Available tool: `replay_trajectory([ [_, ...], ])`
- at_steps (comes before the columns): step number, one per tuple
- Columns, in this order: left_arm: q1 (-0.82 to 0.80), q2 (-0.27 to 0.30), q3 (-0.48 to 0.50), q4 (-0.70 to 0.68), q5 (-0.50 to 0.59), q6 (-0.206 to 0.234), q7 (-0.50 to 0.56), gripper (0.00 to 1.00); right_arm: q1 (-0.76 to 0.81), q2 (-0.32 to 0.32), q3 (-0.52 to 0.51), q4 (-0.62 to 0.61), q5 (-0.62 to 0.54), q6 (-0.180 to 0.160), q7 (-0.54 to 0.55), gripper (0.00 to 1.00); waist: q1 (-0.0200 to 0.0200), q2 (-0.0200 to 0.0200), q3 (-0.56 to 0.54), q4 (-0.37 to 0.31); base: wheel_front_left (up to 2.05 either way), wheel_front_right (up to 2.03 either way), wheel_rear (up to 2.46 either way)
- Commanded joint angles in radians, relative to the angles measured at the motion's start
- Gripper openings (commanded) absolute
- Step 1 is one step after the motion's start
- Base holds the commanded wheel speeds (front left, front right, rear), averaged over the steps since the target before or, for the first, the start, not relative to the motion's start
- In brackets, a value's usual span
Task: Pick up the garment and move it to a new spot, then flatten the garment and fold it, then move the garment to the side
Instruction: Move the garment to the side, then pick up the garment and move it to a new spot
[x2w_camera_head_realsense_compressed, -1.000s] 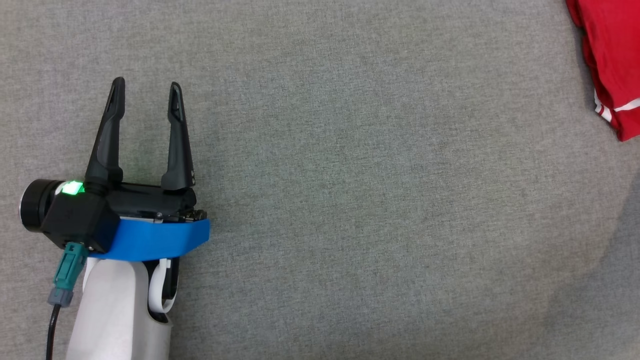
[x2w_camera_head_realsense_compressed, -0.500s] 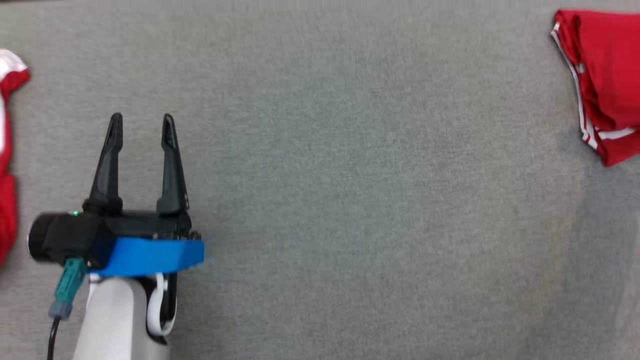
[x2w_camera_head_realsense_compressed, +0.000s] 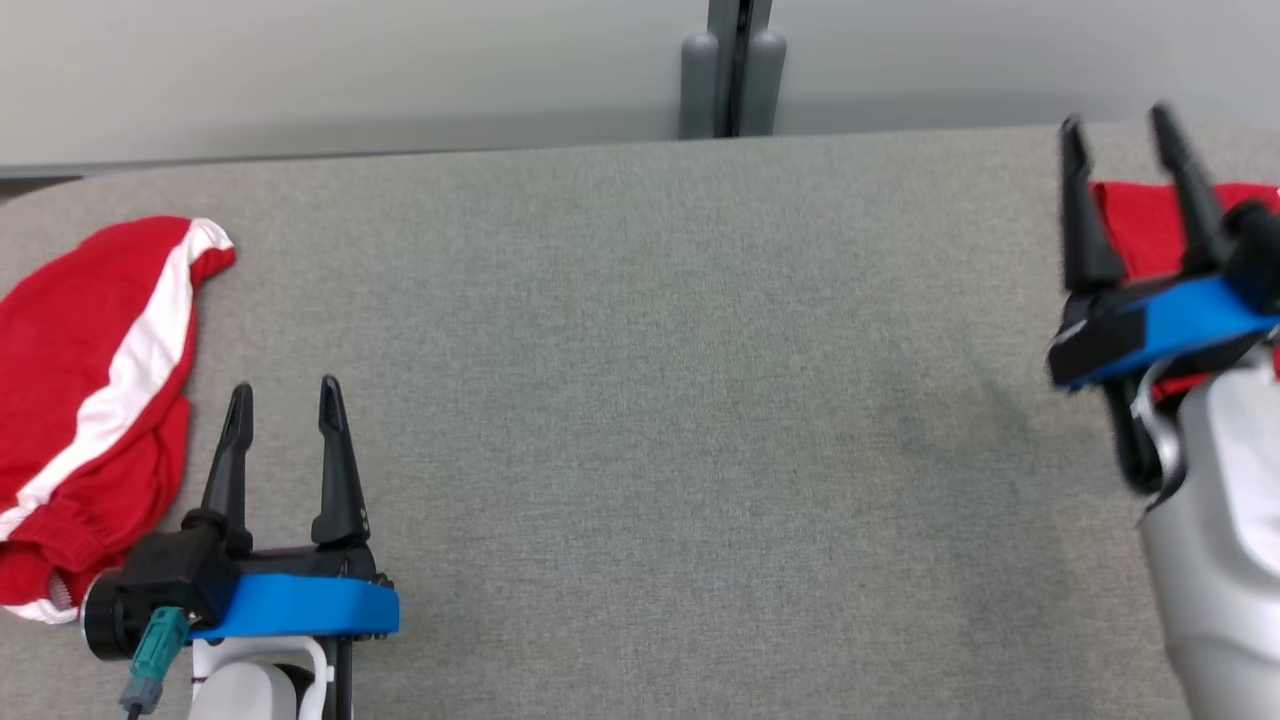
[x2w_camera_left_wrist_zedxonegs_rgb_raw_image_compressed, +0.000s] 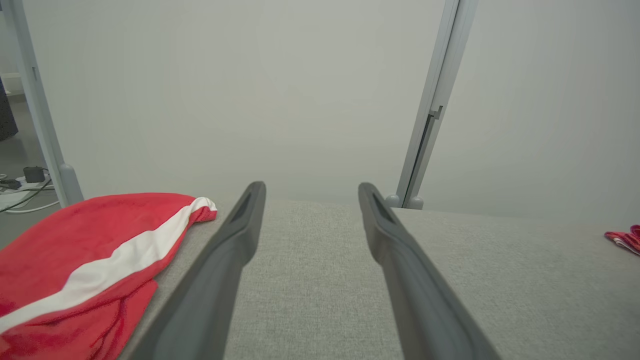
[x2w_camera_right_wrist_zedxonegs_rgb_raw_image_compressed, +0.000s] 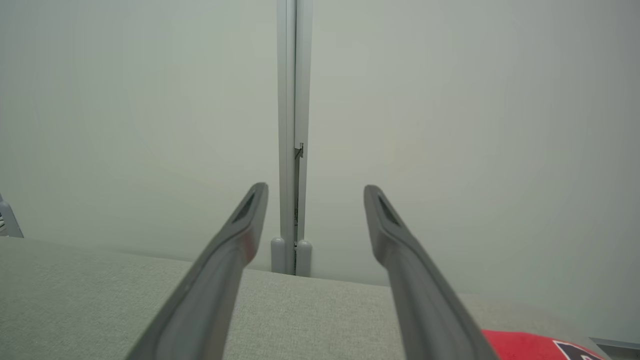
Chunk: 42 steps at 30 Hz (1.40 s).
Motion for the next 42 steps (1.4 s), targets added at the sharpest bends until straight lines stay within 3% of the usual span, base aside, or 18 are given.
replay_trajectory([
  [1, 0.017, -0.002, 0.003, 0.015, -0.003, 0.004, -0.003, 1.00, 0.063, 0.021, 0.013, -0.019, 0.012, 0.000, -0.003, 1.00, 0.0002, -0.0001, -0.033, -0.005, 0.00, 0.00, 0.00],
  [10, 0.057, -0.004, -0.001, 0.077, -0.007, 0.008, -0.002, 1.00, 0.297, 0.078, 0.018, -0.102, 0.027, 0.000, -0.003, 1.00, 0.0002, -0.0001, -0.115, 0.009, 0.00, 0.00, 0.00],
  [22, 0.071, -0.004, -0.022, 0.126, -0.017, 0.022, -0.002, 1.00, 0.583, 0.150, -0.075, -0.309, 0.003, 0.000, 0.048, 1.00, 0.0002, -0.0001, -0.155, 0.026, 0.00, 0.00, 0.00],
  [34, 0.054, -0.004, -0.023, 0.129, -0.012, 0.037, -0.002, 1.00, 0.646, 0.184, -0.090, -0.420, -0.025, 0.000, 0.102, 1.00, 0.0002, -0.0001, -0.146, 0.055, 0.00, 0.00, 0.00],
  [42, 0.034, -0.004, -0.001, 0.118, -0.007, 0.041, -0.002, 1.00, 0.648, 0.188, -0.062, -0.433, -0.016, 0.000, 0.109, 1.00, 0.0002, -0.0001, -0.123, 0.155, 0.00, 0.00, 0.00],
])
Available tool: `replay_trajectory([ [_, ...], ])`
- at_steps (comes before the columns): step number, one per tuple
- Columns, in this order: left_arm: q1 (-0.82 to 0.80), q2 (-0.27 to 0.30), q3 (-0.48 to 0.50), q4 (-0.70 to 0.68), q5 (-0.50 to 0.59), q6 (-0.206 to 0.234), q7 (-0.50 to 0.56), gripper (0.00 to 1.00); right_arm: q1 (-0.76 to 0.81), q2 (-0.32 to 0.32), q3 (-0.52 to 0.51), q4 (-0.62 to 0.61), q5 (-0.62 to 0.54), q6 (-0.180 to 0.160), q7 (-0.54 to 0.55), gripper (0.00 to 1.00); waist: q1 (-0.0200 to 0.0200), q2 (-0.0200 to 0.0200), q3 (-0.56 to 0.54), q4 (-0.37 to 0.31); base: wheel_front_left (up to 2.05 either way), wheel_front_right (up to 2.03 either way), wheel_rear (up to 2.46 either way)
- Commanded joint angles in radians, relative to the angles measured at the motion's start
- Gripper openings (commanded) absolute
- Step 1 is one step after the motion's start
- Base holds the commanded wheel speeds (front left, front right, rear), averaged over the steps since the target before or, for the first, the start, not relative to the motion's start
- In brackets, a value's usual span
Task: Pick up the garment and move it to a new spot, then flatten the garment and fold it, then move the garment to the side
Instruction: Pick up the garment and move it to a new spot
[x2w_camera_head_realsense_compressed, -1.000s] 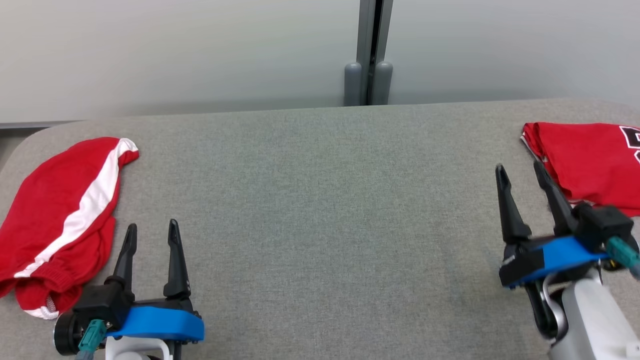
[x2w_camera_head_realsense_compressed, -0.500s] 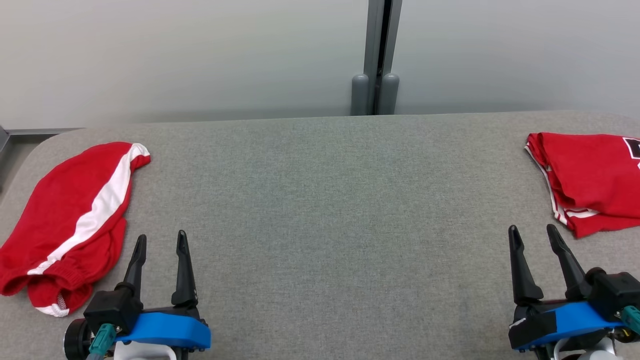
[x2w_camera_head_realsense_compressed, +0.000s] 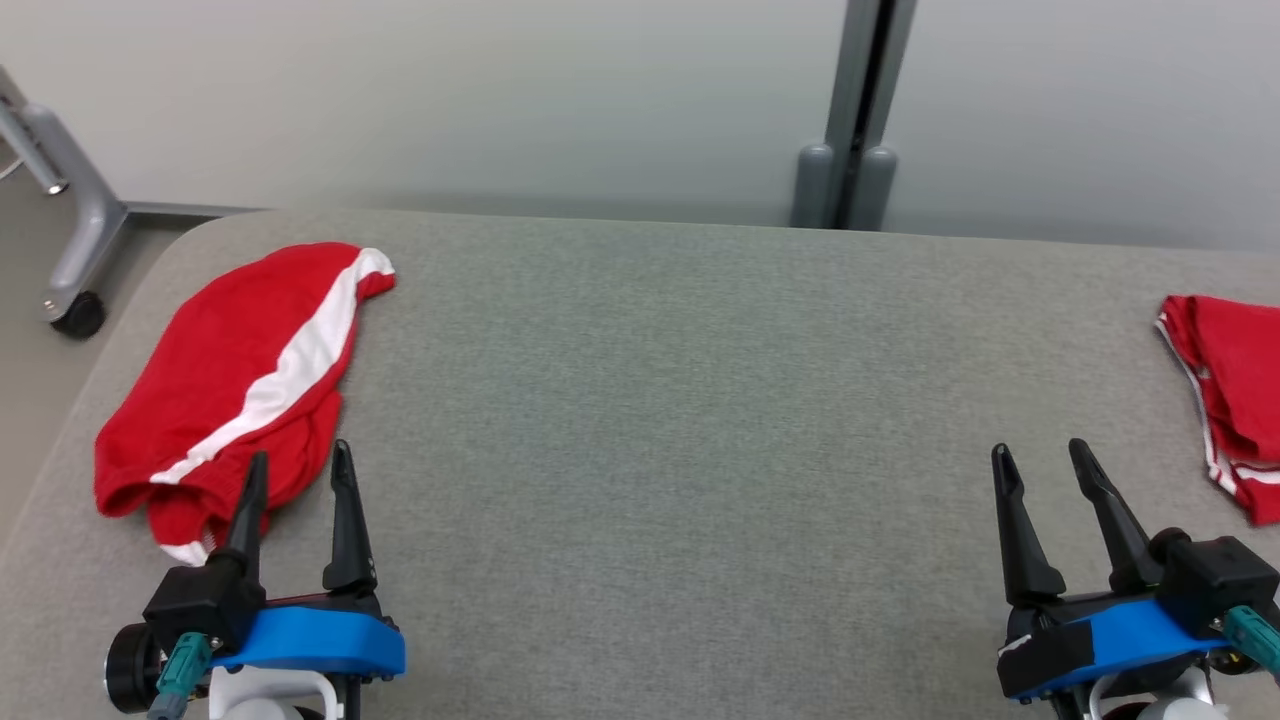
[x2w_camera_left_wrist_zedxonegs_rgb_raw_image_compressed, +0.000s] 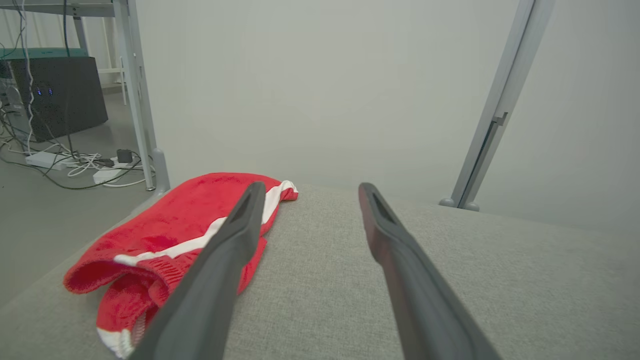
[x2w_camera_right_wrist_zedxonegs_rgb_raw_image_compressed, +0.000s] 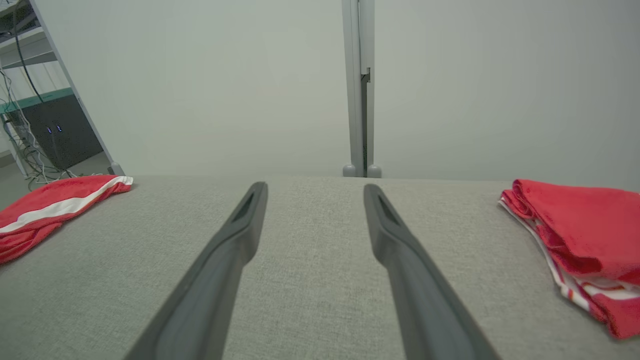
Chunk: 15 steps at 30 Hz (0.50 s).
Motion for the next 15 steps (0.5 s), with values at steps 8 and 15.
replay_trajectory([
  [8, -0.019, 0.000, 0.035, -0.011, 0.007, 0.012, -0.003, 1.00, -0.003, 0.003, 0.016, 0.011, -0.001, 0.000, -0.002, 1.00, -0.0001, 0.0000, 0.044, 0.169, 0.00, 0.00, 0.00],
  [15, -0.007, 0.000, 0.060, -0.018, -0.005, 0.015, -0.002, 1.00, -0.028, 0.003, 0.035, 0.019, -0.011, 0.000, 0.006, 1.00, -0.0001, 0.0000, 0.056, 0.273, 0.00, 0.00, 0.00],
])
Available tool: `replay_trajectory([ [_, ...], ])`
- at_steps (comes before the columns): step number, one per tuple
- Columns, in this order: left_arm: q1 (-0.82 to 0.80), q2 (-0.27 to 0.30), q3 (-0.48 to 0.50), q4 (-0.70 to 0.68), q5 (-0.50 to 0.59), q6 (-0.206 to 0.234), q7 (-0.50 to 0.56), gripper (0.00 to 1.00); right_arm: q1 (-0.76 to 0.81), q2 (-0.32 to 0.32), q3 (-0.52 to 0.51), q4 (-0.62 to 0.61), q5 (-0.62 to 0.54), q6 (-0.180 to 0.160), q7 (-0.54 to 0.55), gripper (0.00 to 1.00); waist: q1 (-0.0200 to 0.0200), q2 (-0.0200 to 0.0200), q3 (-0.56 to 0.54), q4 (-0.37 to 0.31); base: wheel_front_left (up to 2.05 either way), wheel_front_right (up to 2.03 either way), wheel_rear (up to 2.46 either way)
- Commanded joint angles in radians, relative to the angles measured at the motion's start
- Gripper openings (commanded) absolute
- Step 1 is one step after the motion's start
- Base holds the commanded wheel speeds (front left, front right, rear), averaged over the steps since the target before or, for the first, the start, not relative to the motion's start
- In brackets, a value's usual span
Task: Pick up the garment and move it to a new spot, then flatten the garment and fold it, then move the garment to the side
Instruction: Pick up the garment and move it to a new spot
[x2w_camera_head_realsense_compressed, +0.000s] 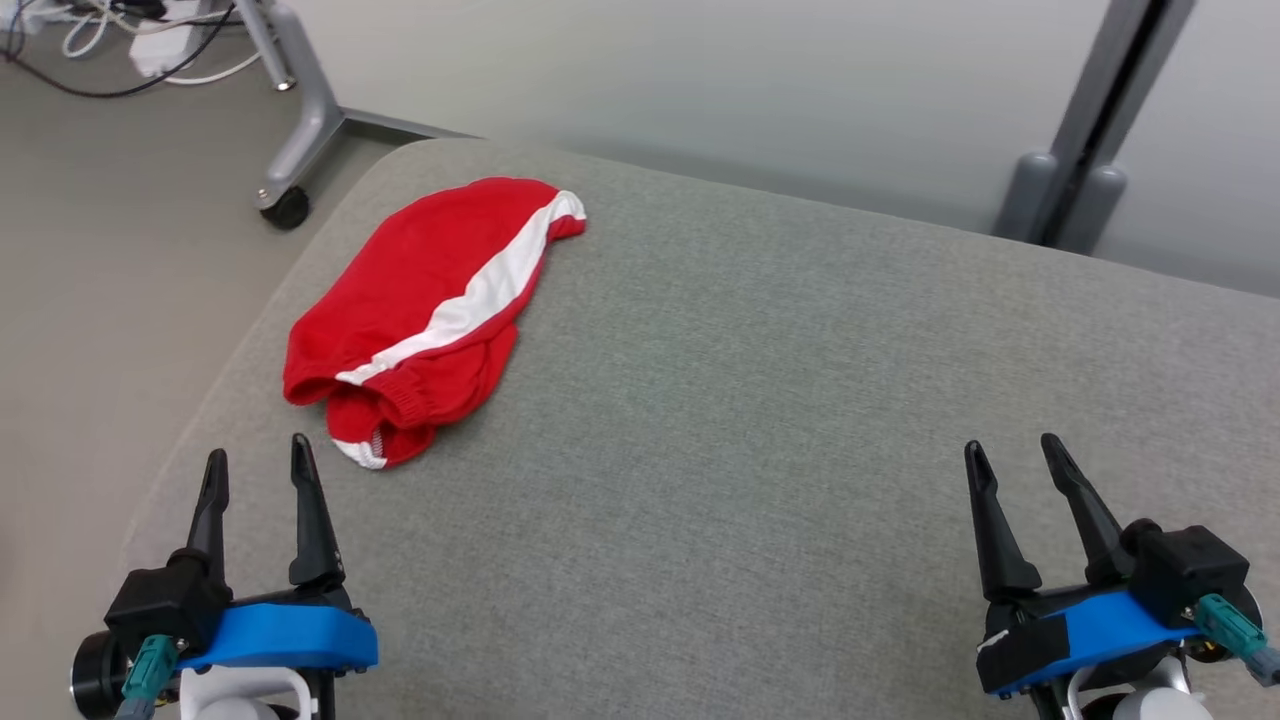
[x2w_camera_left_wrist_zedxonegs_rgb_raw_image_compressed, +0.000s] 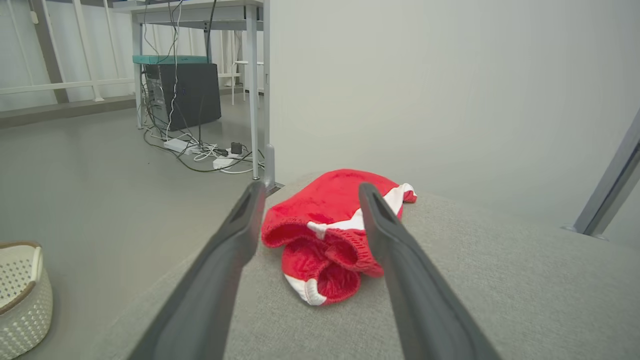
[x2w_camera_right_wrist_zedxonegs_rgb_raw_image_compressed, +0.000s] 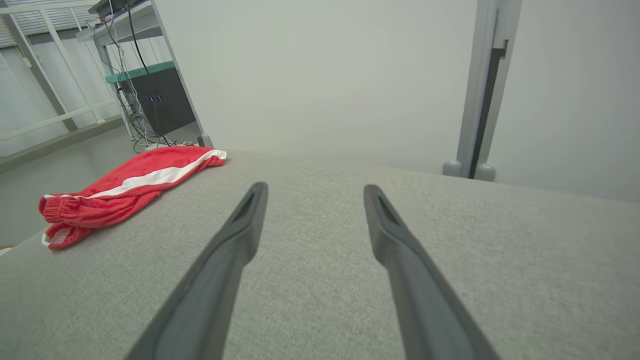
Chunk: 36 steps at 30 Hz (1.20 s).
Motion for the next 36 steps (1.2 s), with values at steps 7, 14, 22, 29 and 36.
replay_trajectory([
  [7, 0.011, -0.001, 0.020, -0.012, -0.005, 0.006, -0.002, 1.00, -0.021, -0.001, 0.006, 0.005, -0.014, 0.000, 0.005, 1.00, -0.0001, -0.0001, 0.027, 0.070, 0.00, 0.00, 0.00],
  [14, -0.058, 0.007, 0.060, -0.011, -0.016, 0.004, -0.002, 1.00, -0.036, -0.016, 0.008, -0.006, -0.017, 0.000, 0.014, 1.00, -0.0001, -0.0001, 0.058, 0.032, 0.00, 0.00, 0.00],
  [22, -0.332, 0.109, 0.116, 0.066, -0.049, -0.018, 0.017, 1.00, -0.077, -0.064, -0.026, -0.108, -0.046, 0.000, 0.056, 1.00, -0.0001, -0.0001, 0.178, -0.068, 0.00, 0.00, 0.00],
  [29, -0.570, 0.219, 0.116, 0.204, -0.063, -0.043, 0.100, 1.00, -0.103, -0.091, -0.077, -0.223, -0.061, 0.000, 0.084, 1.00, -0.0001, -0.0001, 0.304, -0.161, 0.00, 0.00, 0.00],
  [36, -0.689, 0.302, 0.076, 0.415, -0.070, -0.069, 0.247, 1.00, -0.101, -0.099, -0.109, -0.327, -0.074, 0.000, 0.112, 1.00, -0.0001, -0.0001, 0.389, -0.230, 0.00, 0.00, 0.00],
])
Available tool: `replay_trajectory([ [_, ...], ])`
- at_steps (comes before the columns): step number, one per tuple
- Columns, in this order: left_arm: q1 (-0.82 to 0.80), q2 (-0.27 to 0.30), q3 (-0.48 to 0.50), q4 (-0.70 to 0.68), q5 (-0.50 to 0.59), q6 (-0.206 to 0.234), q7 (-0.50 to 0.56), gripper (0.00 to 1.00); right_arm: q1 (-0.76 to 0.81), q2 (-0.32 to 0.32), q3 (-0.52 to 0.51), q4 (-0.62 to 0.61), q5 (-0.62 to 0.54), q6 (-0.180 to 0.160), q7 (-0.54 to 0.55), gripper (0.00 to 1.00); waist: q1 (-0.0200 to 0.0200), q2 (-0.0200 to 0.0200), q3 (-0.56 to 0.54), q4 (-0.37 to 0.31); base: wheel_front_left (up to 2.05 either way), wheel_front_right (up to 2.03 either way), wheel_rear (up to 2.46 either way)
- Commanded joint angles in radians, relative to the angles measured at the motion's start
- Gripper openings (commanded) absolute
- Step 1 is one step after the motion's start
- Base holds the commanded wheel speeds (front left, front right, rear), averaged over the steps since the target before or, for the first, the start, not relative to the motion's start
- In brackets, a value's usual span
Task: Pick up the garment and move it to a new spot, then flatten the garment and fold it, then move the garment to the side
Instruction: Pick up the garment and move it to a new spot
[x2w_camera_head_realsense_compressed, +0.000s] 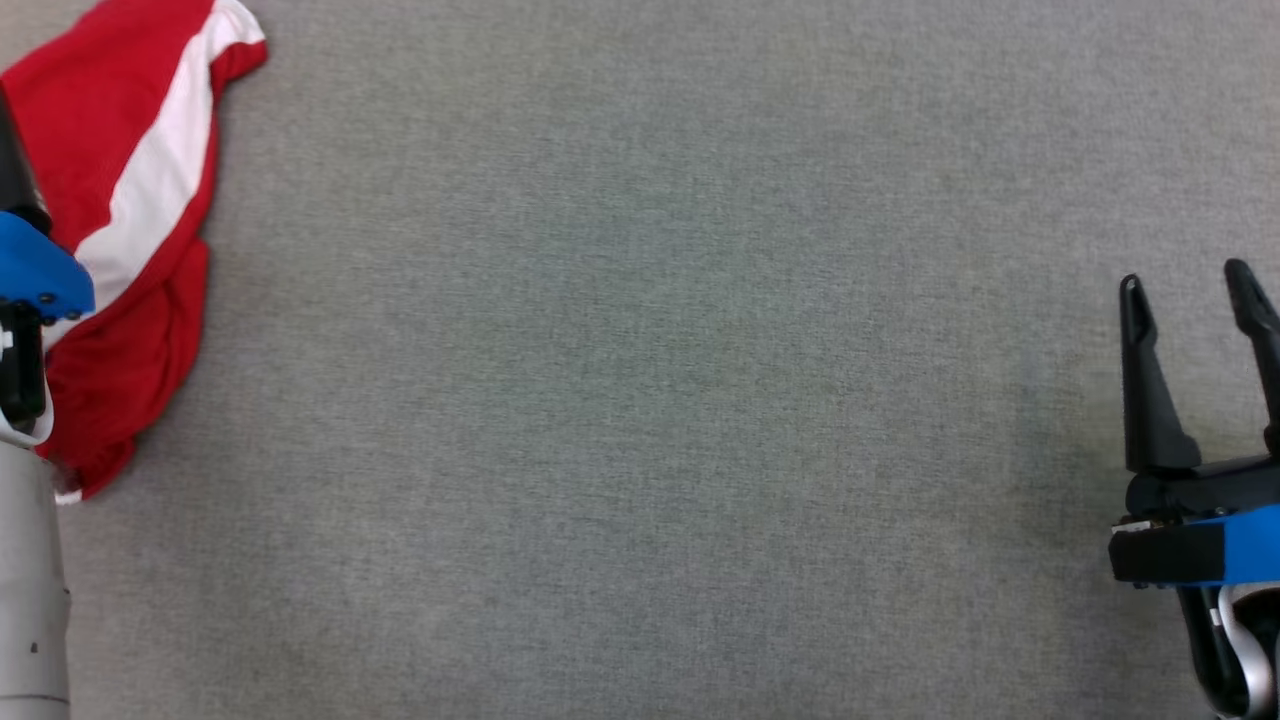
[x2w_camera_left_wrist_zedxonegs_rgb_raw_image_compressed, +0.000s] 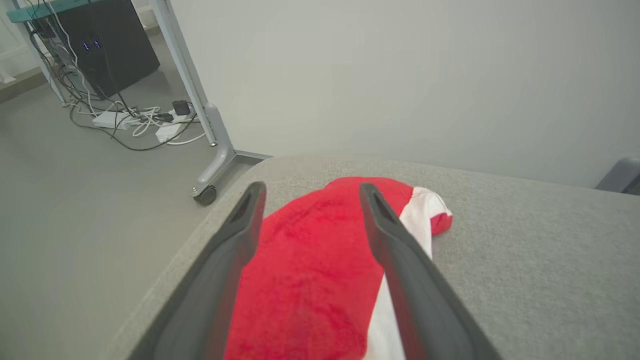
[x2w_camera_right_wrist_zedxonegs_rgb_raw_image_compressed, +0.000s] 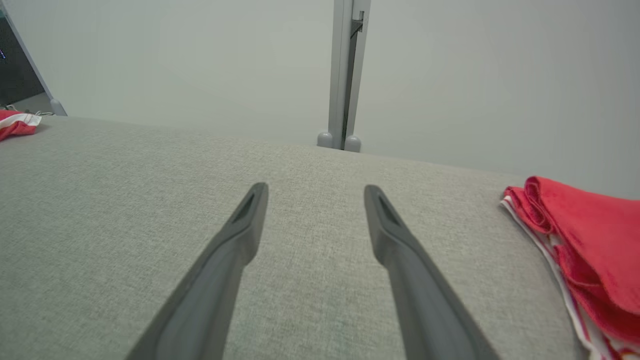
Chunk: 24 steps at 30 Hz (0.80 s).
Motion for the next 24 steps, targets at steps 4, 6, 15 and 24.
replay_trajectory([
  [4, -0.042, 0.005, -0.023, 0.148, -0.027, -0.012, 0.080, 1.00, -0.011, -0.015, -0.023, -0.036, 0.003, 0.000, 0.008, 1.00, -0.0003, -0.0001, 0.024, -0.018, 0.00, 0.00, 0.00],
  [6, -0.047, -0.001, -0.029, 0.197, -0.041, -0.015, 0.110, 1.00, -0.010, -0.016, -0.028, -0.045, 0.004, 0.000, 0.013, 1.00, -0.0003, -0.0001, 0.026, -0.019, 0.00, 0.00, 0.00],
  [15, -0.042, -0.030, -0.075, 0.379, -0.072, -0.022, 0.280, 1.00, -0.022, -0.020, -0.017, -0.048, 0.002, 0.000, 0.018, 1.00, -0.0003, -0.0001, 0.018, -0.012, 0.00, 0.00, 0.00],
  [24, -0.053, -0.007, -0.093, 0.414, -0.087, -0.028, 0.218, 0.00, -0.021, -0.016, 0.001, -0.009, 0.017, 0.000, 0.001, 1.00, -0.0003, -0.0001, -0.044, -0.030, 0.00, 0.00, 0.00],
])
